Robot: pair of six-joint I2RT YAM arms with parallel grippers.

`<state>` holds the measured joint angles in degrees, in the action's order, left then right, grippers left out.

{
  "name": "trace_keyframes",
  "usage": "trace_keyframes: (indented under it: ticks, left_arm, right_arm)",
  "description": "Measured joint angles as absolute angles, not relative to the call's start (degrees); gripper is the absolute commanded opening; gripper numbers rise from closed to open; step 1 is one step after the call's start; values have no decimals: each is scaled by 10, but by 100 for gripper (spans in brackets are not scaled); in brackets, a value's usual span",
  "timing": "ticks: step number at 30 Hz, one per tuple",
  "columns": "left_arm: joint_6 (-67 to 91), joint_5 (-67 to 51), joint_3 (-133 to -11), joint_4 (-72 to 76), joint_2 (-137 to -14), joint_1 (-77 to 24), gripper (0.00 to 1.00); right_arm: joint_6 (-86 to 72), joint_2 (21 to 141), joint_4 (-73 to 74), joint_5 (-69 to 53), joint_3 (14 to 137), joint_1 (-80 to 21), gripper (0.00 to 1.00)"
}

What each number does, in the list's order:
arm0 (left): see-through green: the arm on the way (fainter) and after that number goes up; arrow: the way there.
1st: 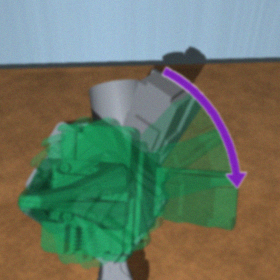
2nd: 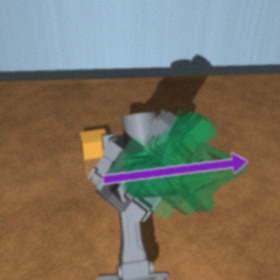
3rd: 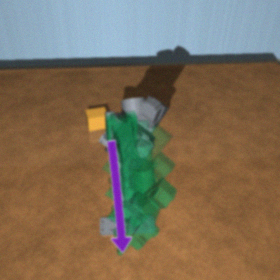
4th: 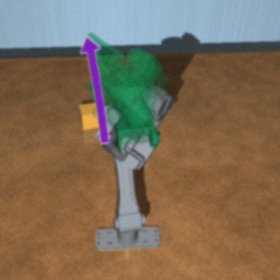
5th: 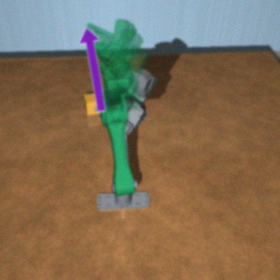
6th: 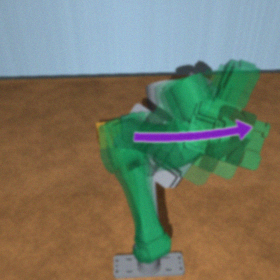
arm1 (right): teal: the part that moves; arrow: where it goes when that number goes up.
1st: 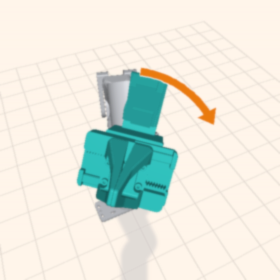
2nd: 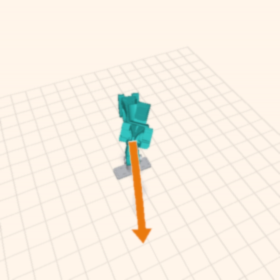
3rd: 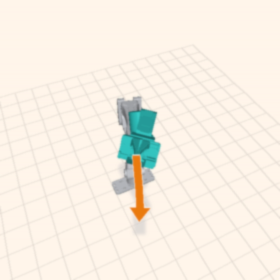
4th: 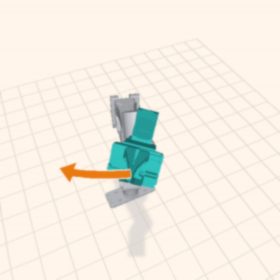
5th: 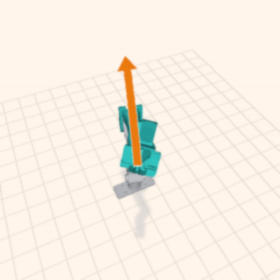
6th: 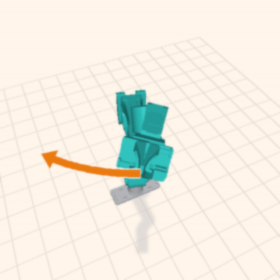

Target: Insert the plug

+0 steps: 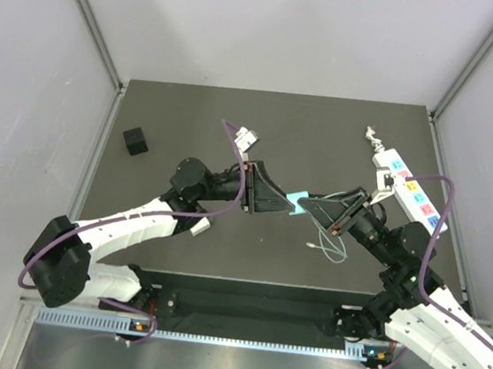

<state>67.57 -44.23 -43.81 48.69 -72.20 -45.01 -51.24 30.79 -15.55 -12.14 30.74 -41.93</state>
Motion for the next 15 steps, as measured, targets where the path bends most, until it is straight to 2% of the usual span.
trace_keyframes:
  ticks: [1,2,3,4,5,6,12,13,15]
  left_arm:
    - [676,-443,-438,490,-723,-449,1]
    - [675,-443,-438,494,-724,-448,12]
    - [674,-443,-438,494,-724,-447,41]
    - [670,-442,-438,492,-724,-446,51]
    - [662,-441,-438,487,-724,-447,67]
    - [653,-442,-439,475,-724,-448,78]
    - [585,-423,-440,328,-714,-453,82]
    - [576,-419,-440,309,-714,-453,89]
    - [558,-407,-440,277,-714,-452,93]
  right_arm:
    - [-514,309,-158,-122,307,-418,13]
    - [-515,311,-161,-123,307,-418,8]
    - [-517,315,-166,-125,307,-418,0]
    - [-516,316,-168,-125,307,-418,0]
    - [-515,318,-168,-126,307,-418,0]
    - [-512,322,-166,-128,308,-418,0]
    - [-450,355,-82,-100,340,-409,0]
    - [-431,364,-58,-91,355,-404,0]
    - [-391,392,-11,-75,393,-388,0]
